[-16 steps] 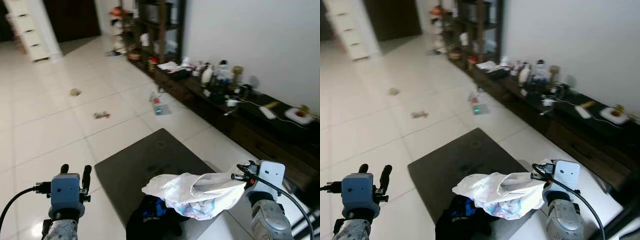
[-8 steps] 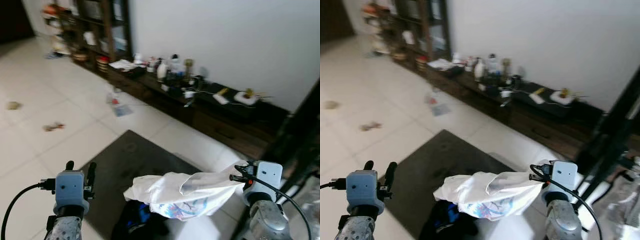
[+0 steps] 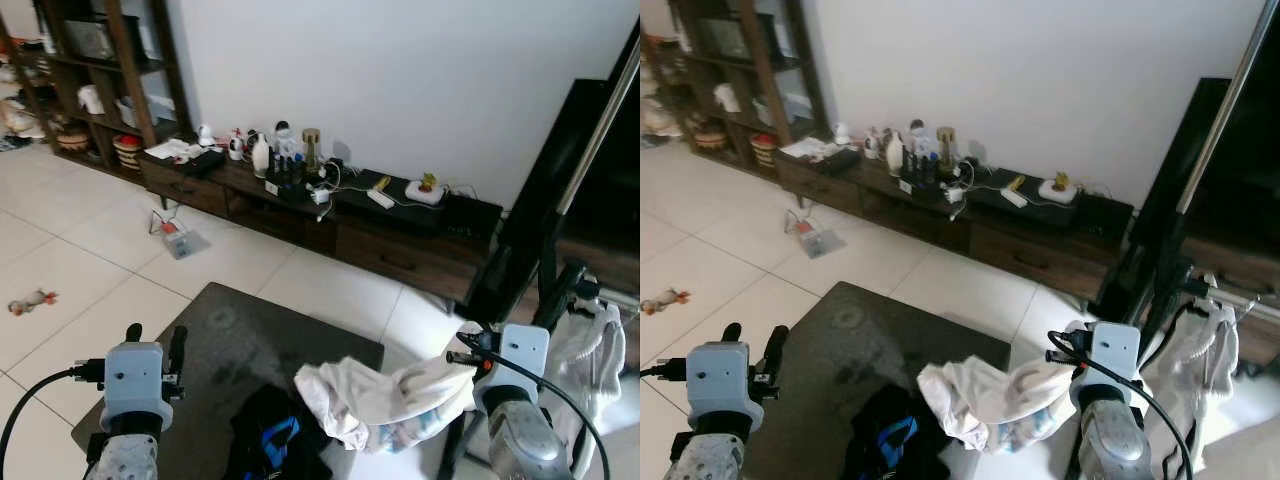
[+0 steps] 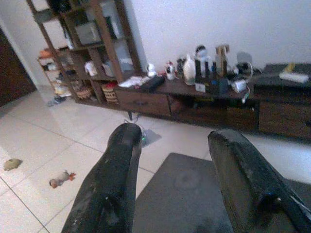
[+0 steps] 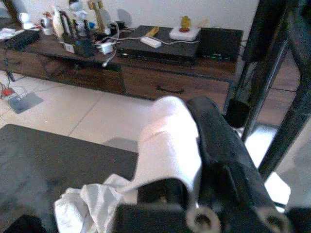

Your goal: Hang hanger

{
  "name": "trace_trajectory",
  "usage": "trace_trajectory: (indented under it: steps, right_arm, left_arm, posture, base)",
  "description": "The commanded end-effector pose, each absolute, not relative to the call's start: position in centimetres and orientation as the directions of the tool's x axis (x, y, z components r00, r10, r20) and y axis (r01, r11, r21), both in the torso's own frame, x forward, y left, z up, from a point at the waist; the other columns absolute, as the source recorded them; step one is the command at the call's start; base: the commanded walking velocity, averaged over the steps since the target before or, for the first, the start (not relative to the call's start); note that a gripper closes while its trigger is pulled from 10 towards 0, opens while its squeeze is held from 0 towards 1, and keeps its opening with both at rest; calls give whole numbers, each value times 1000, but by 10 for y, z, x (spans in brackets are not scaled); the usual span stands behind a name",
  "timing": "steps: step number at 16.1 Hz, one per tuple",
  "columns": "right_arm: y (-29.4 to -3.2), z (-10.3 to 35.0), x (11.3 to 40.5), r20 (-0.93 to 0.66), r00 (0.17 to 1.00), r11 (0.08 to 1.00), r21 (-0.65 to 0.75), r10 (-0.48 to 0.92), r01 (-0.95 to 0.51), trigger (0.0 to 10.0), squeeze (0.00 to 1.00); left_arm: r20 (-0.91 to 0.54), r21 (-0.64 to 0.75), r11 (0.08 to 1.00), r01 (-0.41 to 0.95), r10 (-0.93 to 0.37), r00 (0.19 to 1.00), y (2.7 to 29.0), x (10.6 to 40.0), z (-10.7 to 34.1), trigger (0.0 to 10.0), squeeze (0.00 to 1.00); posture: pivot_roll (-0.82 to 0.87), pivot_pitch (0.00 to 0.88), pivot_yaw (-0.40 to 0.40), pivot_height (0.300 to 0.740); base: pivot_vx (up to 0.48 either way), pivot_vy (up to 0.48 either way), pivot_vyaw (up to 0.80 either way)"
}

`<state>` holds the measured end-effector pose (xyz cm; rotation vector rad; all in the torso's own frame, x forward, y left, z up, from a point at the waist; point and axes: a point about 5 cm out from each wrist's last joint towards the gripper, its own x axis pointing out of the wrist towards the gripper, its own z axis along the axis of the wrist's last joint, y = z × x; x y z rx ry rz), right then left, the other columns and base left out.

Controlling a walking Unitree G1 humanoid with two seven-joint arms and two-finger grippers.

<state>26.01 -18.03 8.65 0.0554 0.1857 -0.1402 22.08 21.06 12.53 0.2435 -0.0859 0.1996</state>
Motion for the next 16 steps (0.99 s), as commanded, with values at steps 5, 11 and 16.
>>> trace_trajectory:
  steps: [5, 11, 16]
  right_arm:
    - [-188, 76, 257, -237, 960, 988, 3, -150, 155, 10000, 0]
    - [-223, 35, 239, -426, 849, 940, -12, -314, 341, 10000, 0]
    - [-217, 34, 241, -417, 859, 948, -23, -297, 317, 10000, 0]
  left_arm:
    - [106, 235, 956, -177, 156, 982, 205, 222, 125, 10000, 0]
    - [99, 227, 957, -179, 160, 982, 205, 222, 123, 10000, 0]
    - [93, 227, 959, -171, 153, 984, 205, 222, 122, 10000, 0]
  posture:
    - [-13, 54, 8, 740]
    - [-13, 52, 4, 740]
    - [-15, 51, 6, 740]
  base:
    - [0, 0, 0]
    - [0, 0, 0]
    - [0, 0, 0]
